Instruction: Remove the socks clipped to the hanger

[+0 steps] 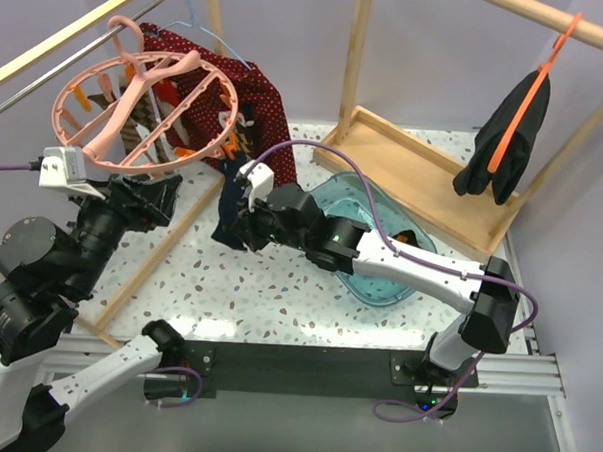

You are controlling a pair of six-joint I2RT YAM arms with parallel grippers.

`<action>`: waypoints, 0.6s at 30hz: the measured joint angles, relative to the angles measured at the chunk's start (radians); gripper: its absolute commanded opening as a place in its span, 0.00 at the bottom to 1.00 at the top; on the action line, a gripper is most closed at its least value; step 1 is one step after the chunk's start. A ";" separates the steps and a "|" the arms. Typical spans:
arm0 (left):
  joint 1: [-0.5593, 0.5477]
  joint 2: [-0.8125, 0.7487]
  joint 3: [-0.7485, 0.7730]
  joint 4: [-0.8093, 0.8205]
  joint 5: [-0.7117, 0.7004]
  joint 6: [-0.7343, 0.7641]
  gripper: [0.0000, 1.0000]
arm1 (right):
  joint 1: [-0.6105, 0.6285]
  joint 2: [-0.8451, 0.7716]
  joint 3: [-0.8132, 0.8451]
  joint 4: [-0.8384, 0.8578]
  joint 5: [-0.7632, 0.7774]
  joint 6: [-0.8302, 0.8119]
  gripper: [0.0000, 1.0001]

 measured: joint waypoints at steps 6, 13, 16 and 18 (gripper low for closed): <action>0.000 0.002 0.019 -0.006 0.145 -0.017 0.75 | 0.021 -0.002 0.005 -0.030 0.004 0.000 0.00; 0.000 0.001 -0.112 0.063 0.370 0.003 0.76 | 0.030 -0.021 0.009 -0.065 -0.013 0.014 0.00; 0.000 -0.026 -0.207 0.071 0.436 0.005 0.76 | 0.030 -0.036 0.009 -0.077 -0.031 0.026 0.00; 0.000 -0.055 -0.258 0.069 0.454 0.004 0.76 | 0.030 -0.046 0.011 -0.085 -0.043 0.036 0.00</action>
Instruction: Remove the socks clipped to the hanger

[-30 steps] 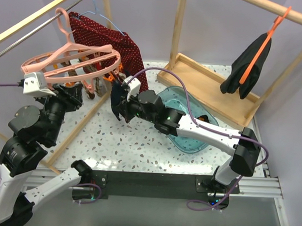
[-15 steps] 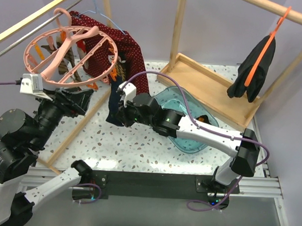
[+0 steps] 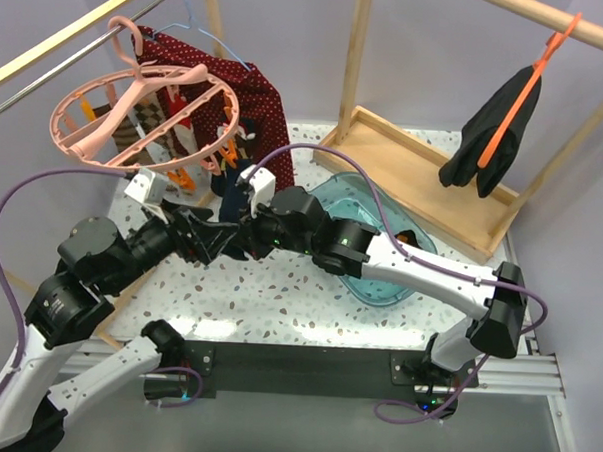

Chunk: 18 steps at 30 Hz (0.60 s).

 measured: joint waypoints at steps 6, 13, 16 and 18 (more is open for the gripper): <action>0.000 -0.091 -0.053 -0.013 0.000 -0.003 0.74 | -0.001 -0.030 0.024 -0.040 -0.038 0.031 0.00; 0.000 -0.136 -0.129 -0.018 0.006 -0.018 0.78 | -0.027 -0.050 0.046 -0.059 -0.113 0.078 0.00; 0.000 -0.137 -0.172 -0.018 0.010 -0.039 0.79 | -0.039 -0.050 0.046 -0.060 -0.150 0.098 0.00; 0.000 -0.138 -0.201 -0.019 0.014 -0.053 0.80 | -0.043 -0.050 0.047 -0.060 -0.169 0.108 0.00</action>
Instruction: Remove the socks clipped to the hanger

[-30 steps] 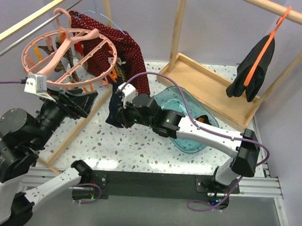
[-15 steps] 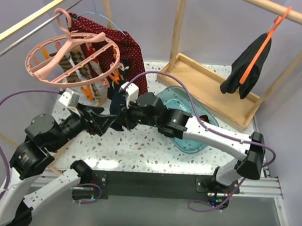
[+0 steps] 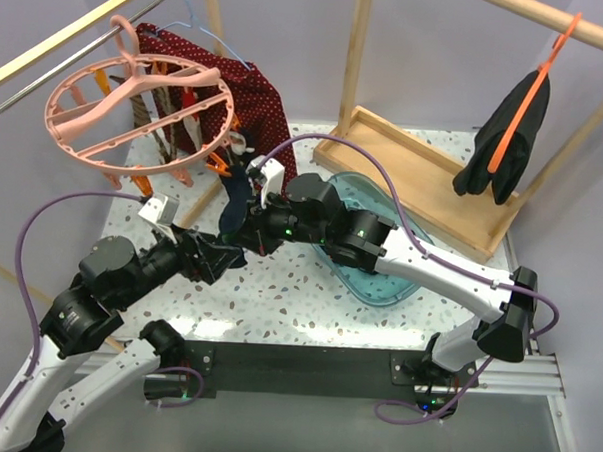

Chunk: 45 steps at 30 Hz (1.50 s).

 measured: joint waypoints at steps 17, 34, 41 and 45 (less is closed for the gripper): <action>0.000 -0.024 -0.062 -0.047 0.018 -0.052 0.29 | -0.006 0.000 0.019 -0.005 -0.101 0.056 0.00; 0.000 0.000 -0.071 -0.077 0.048 -0.053 0.00 | -0.025 0.148 0.388 -0.222 0.031 -0.127 0.64; 0.000 -0.005 -0.066 -0.087 0.066 -0.053 0.00 | -0.096 0.224 0.483 -0.245 0.007 -0.239 0.65; 0.000 -0.008 -0.061 -0.088 0.073 -0.051 0.00 | -0.143 0.282 0.536 -0.232 -0.077 -0.270 0.73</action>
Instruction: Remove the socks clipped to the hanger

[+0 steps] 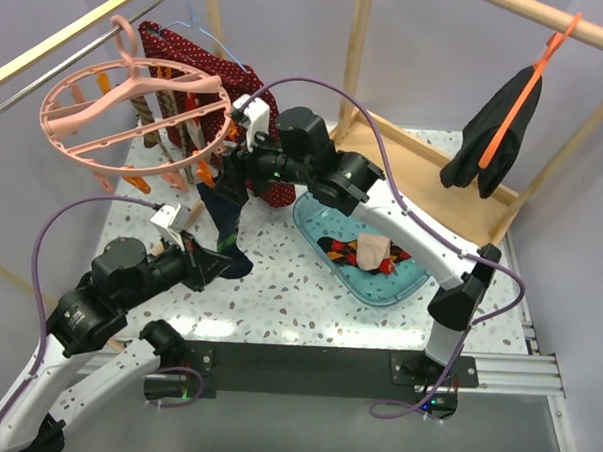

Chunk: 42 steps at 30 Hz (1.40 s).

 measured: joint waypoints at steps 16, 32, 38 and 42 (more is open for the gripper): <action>0.000 -0.014 0.003 0.000 0.016 0.002 0.00 | -0.004 0.043 0.005 0.197 -0.151 -0.012 0.67; 0.000 -0.016 0.023 0.000 0.049 0.002 0.00 | -0.004 0.096 -0.002 0.305 -0.189 0.061 0.42; 0.000 -0.016 0.023 0.000 0.053 0.002 0.00 | -0.004 0.096 -0.004 0.317 -0.190 0.079 0.26; 0.000 -0.016 0.023 0.000 0.057 0.002 0.00 | -0.004 0.096 -0.005 0.324 -0.190 0.085 0.07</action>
